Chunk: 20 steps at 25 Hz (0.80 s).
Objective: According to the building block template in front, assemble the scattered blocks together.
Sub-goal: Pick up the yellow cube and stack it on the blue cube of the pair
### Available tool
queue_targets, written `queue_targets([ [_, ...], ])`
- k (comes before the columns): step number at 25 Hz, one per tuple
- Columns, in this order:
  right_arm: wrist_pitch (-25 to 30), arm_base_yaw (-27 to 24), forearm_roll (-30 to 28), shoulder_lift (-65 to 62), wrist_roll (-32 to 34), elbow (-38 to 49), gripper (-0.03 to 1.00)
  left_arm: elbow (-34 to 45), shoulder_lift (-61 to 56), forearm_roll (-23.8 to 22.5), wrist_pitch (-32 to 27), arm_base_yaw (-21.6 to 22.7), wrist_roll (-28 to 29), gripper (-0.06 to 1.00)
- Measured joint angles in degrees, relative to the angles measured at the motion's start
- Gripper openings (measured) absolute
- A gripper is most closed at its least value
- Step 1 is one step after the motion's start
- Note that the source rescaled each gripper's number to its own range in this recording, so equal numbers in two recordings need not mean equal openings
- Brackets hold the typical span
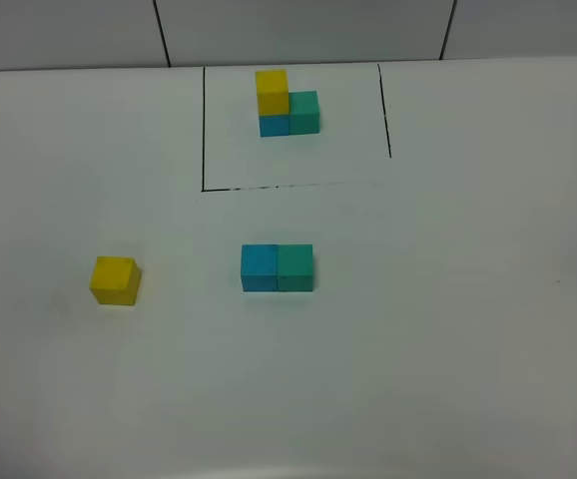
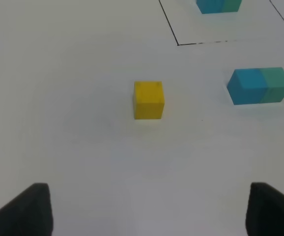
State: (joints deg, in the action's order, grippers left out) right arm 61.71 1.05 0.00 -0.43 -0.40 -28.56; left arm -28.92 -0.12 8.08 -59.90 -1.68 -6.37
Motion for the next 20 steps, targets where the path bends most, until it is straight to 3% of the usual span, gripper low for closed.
queue_targets([
  [20,0.0,0.53,3.63,0.0,-3.87,0.05,0.82,0.0,0.0,0.0,0.0,0.0,-0.05,0.7],
])
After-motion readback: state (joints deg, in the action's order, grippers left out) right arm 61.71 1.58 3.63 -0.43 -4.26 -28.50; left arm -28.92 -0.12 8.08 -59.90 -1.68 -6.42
